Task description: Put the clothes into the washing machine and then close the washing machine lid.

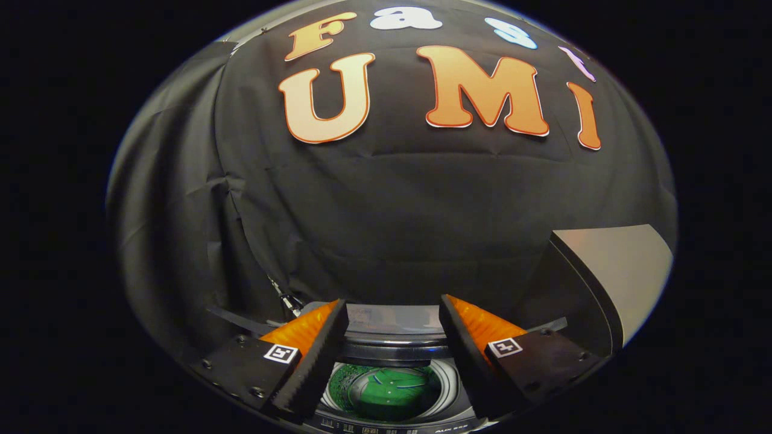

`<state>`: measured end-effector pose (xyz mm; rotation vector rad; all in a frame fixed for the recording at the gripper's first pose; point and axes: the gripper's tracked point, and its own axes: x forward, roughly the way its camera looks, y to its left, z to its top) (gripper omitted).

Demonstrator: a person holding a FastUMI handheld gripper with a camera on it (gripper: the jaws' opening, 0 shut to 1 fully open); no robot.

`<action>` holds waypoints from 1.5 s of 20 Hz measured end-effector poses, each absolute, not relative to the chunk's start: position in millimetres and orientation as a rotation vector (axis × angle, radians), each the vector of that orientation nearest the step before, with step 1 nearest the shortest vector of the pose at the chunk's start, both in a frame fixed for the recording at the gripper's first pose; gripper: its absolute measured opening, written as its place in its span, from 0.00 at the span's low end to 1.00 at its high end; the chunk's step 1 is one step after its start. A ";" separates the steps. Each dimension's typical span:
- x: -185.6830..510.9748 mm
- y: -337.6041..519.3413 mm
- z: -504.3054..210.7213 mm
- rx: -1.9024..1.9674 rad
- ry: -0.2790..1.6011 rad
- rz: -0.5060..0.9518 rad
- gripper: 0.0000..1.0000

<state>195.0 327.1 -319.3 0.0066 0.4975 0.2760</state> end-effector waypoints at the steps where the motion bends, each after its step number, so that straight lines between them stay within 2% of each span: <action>1: 193.6 326.6 -320.1 0.012 0.495 0.270 0.98; 8: 177.0 323.6 -344.3 -0.006 0.515 0.269 0.98; 17: 122.2 322.2 -478.0 0.007 0.803 0.254 0.97; 20: 111.4 320.3 -498.3 0.004 0.863 0.253 0.97; 25: 109.8 323.7 -492.2 0.034 0.873 0.270 0.97; 30: 123.0 327.8 -427.7 0.031 0.749 0.298 0.97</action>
